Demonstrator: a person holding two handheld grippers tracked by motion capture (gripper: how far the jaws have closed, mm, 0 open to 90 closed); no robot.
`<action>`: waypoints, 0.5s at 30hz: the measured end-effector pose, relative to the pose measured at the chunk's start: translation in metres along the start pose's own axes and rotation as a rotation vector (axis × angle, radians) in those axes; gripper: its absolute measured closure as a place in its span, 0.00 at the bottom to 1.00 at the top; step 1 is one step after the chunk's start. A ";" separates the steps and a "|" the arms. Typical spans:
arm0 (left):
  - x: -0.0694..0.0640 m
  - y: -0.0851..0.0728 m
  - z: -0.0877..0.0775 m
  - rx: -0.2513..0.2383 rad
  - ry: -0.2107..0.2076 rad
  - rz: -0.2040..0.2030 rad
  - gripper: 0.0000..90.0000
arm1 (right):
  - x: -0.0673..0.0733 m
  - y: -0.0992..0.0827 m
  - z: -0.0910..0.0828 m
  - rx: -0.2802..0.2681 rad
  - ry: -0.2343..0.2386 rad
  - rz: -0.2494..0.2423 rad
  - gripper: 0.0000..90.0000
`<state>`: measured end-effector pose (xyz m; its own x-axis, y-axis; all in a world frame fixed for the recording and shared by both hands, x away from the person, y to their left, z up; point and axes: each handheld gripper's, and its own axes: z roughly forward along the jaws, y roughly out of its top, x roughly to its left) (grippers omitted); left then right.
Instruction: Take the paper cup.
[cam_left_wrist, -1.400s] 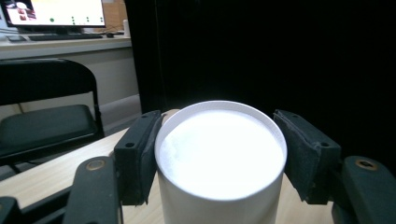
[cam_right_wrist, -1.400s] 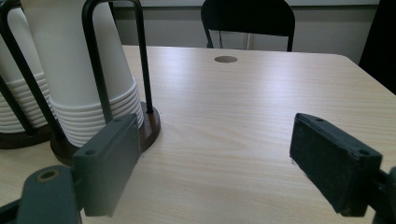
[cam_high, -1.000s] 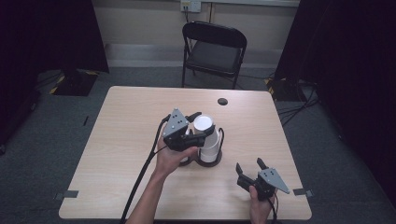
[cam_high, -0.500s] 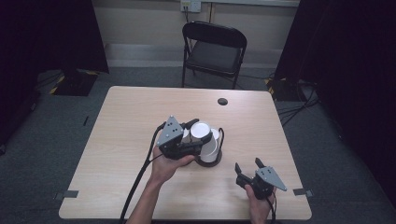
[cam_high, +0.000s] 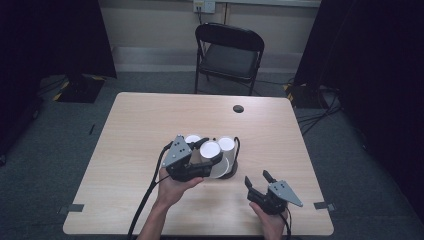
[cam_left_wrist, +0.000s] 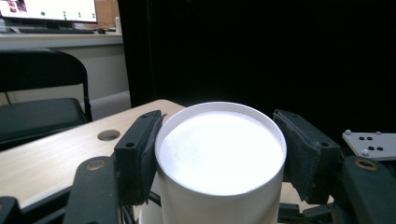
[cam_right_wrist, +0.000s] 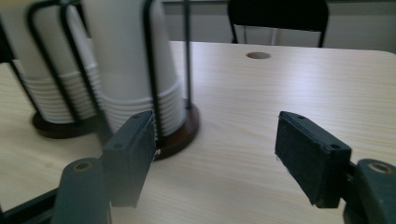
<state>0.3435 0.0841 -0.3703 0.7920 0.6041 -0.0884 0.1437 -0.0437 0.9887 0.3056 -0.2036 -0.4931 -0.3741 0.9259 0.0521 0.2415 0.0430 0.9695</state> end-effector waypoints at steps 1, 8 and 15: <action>0.000 -0.001 -0.001 0.003 -0.003 0.003 0.39 | 0.004 0.001 0.001 -0.002 0.021 0.000 0.36; 0.002 -0.015 -0.002 0.006 -0.024 -0.040 0.39 | 0.031 0.007 0.002 -0.067 0.118 -0.093 0.47; 0.008 -0.029 -0.005 0.006 -0.031 -0.143 0.39 | 0.048 0.005 0.002 -0.112 0.194 -0.144 0.50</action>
<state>0.3422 0.0941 -0.3986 0.7812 0.5796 -0.2320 0.2600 0.0359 0.9650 0.2907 -0.1578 -0.4866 -0.5650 0.8234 -0.0537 0.0769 0.1173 0.9901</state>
